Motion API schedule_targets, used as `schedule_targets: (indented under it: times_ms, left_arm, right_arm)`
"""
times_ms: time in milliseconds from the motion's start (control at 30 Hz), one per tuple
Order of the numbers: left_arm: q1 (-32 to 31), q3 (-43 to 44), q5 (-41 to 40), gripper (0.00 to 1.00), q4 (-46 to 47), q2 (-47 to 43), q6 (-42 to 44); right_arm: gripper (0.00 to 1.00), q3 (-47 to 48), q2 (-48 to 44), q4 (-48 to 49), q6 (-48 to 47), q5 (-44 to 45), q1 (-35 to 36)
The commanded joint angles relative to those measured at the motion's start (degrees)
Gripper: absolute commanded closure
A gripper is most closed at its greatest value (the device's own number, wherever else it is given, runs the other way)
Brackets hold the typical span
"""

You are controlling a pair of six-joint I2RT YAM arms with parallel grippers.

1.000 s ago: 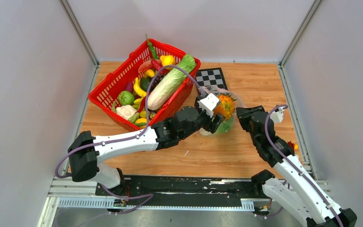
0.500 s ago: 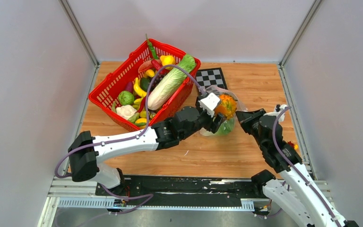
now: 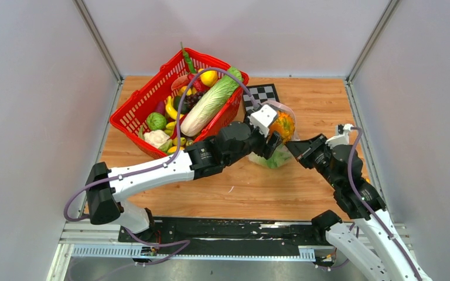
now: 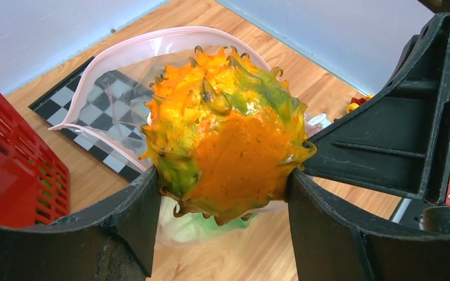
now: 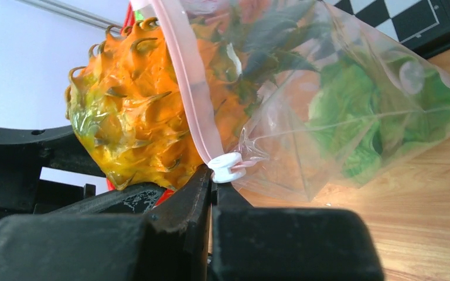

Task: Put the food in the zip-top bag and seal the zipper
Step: Adjust the fake fruit in the zipper food storage bag.

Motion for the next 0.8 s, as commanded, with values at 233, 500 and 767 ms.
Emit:
schedule_targets:
  times_ms: [233,500,767]
  left_arm:
    - [0.4,6.2,-0.4,0.96,-10.0,2.5,-0.6]
    - [2.1,1.4,-6.6,0.91,-5.7,0.3,-1.6]
    - [2.5,10.0,15.9,0.56,-5.9,4.7,0.8]
  right_arm:
    - [1.00,4.6,-4.0,4.3,-2.4,-3.8,0.4]
    - [1.00,5.7,-5.4,0.0,-2.5,-2.3,0.4]
    - [1.00,5.1,-3.9,2.3,-2.6,-5.1,0.4]
